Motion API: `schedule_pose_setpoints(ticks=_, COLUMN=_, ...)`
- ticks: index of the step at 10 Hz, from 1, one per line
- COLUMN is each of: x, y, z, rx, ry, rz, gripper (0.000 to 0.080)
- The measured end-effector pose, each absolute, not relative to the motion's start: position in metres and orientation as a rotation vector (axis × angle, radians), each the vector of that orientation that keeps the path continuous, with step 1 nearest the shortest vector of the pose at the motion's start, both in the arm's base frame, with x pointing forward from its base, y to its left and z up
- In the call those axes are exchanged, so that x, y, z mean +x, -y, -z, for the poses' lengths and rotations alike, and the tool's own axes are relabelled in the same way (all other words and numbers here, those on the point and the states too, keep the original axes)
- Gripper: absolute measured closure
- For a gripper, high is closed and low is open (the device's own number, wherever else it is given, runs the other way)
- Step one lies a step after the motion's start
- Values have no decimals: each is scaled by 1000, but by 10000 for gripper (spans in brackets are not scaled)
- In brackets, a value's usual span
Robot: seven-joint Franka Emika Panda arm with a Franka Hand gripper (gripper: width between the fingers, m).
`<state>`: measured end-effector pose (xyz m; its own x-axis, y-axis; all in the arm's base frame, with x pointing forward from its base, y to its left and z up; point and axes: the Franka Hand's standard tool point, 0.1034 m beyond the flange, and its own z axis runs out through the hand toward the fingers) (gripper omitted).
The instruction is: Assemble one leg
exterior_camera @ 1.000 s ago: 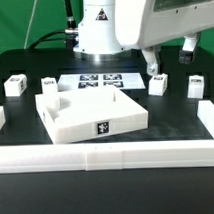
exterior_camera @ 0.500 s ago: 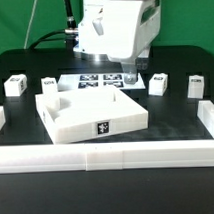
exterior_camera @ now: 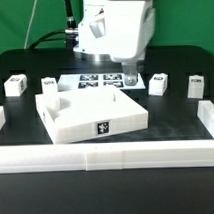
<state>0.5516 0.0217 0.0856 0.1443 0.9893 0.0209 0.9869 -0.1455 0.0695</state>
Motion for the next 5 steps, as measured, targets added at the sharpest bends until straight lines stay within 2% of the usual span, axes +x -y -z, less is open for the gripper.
schedule_pose_setpoints(ticks=2, x=526, y=-6, z=-74, rx=2206, ry=-2201, rz=-44, gripper=150)
schedule_pose_setpoints(ticks=5, x=518, y=12, z=-68, rx=2018, ry=-2361, rz=24, gripper=150)
